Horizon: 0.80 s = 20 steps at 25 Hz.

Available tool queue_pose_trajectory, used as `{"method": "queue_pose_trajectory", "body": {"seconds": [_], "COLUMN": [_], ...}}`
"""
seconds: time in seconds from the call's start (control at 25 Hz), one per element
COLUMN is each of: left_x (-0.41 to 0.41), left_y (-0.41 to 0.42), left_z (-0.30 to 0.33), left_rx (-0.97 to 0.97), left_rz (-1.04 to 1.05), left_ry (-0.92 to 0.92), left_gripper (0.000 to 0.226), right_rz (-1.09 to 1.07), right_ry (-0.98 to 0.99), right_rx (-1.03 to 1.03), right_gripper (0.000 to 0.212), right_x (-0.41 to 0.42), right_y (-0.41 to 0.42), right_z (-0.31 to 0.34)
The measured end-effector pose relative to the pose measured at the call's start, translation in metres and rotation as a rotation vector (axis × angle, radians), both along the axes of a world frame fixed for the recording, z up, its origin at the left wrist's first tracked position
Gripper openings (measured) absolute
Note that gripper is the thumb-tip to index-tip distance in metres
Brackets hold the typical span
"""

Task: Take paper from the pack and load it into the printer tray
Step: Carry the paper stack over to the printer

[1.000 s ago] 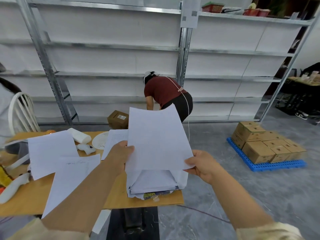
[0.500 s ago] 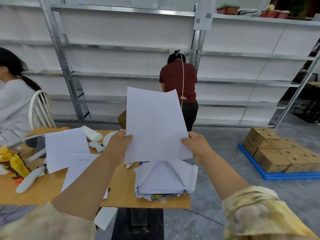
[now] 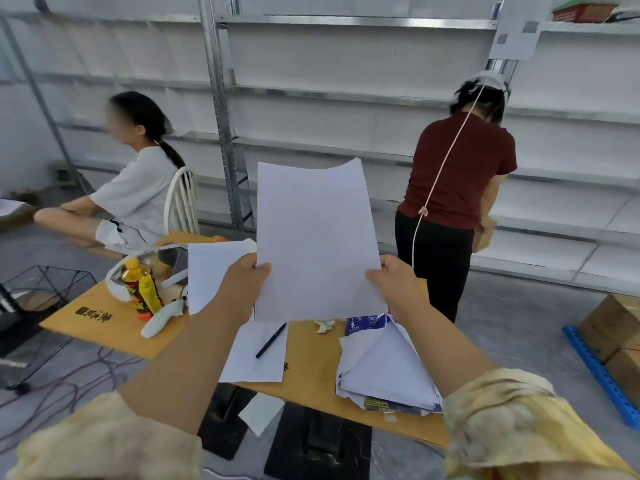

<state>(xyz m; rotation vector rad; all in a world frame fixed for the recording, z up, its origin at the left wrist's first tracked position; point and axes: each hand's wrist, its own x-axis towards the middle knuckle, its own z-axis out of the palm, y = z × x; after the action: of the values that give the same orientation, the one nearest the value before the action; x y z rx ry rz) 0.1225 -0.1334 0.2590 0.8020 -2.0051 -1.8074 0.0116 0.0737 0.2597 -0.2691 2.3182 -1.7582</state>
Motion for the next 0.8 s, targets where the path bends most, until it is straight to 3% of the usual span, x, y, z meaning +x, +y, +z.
{"method": "queue_pose_trajectory", "body": {"seconds": [0.8], "left_x": [0.272], "left_y": [-0.290], "left_z": [-0.005], "left_rx": [0.068], "left_rz": [0.536], "left_ry": [0.035], "left_gripper": [0.027], "right_rz": [0.535], "right_ry": [0.092], "right_rx": [-0.005], "right_gripper": [0.012], "right_x": [0.193], "right_y": [-0.358], "right_z": [-0.003]}}
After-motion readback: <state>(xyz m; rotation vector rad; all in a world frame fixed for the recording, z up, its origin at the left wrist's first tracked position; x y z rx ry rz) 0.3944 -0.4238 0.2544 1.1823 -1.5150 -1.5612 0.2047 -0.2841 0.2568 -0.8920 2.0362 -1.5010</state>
